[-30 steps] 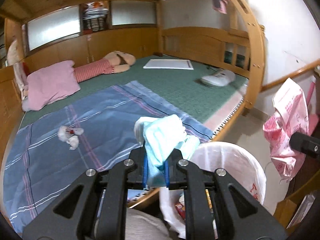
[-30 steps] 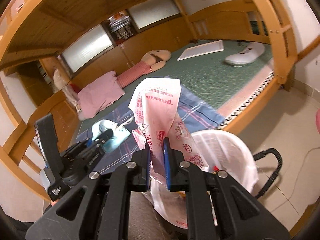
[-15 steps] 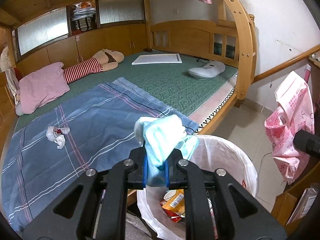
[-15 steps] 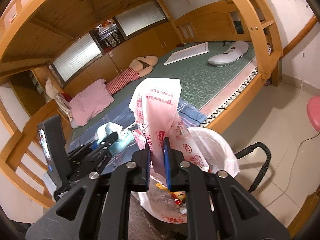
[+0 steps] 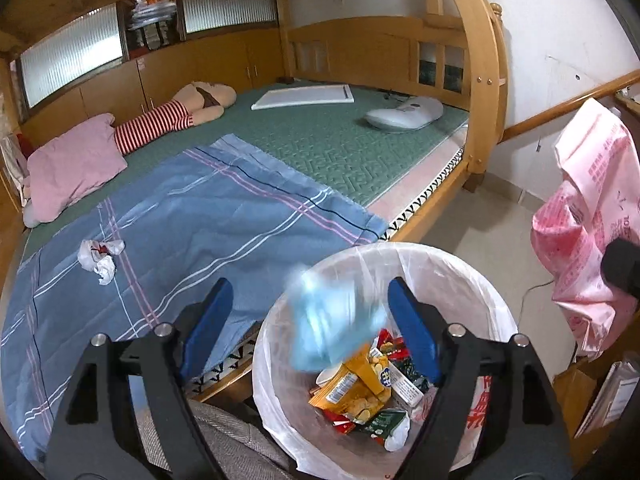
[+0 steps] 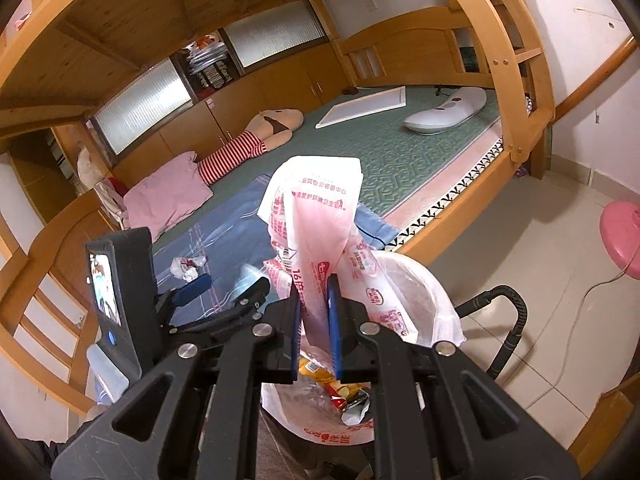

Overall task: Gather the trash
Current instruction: 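Open the right tool over the wastebasket to drop the pink tissue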

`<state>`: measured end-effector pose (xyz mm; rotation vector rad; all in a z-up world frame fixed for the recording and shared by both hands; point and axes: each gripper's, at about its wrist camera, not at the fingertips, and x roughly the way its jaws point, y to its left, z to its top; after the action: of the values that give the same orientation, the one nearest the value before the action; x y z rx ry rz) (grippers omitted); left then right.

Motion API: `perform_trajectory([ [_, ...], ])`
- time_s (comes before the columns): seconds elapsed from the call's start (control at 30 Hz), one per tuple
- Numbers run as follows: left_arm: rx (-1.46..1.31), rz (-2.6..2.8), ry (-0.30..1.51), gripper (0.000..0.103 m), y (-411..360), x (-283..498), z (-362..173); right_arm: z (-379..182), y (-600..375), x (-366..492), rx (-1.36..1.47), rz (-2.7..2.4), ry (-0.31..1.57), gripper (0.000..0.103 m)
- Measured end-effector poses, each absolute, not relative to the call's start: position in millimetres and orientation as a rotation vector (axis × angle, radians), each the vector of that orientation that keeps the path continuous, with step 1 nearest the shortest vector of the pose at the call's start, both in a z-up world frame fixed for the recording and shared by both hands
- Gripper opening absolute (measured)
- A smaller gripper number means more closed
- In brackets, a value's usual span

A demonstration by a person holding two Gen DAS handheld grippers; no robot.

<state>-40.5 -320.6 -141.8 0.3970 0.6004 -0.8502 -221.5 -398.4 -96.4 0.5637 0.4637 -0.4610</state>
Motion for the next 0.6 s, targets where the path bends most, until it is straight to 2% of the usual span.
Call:
perform_trajectory([
  [0.1,0.41,-0.85,0.586,0.085,-321,-42,-142,-100,-400,-219,0.569,-0.462,0.472,0.013],
  [0.17,0.398,-0.844,0.591,0.093,-320,-39,-141,-102,-400,-216,0.573,-0.459,0.48,0.013],
  [0.6,0.282,-0.748,0.605,0.094,-286,4,-124,-142,-406,-169,0.587,-0.431,0.628,0.014],
])
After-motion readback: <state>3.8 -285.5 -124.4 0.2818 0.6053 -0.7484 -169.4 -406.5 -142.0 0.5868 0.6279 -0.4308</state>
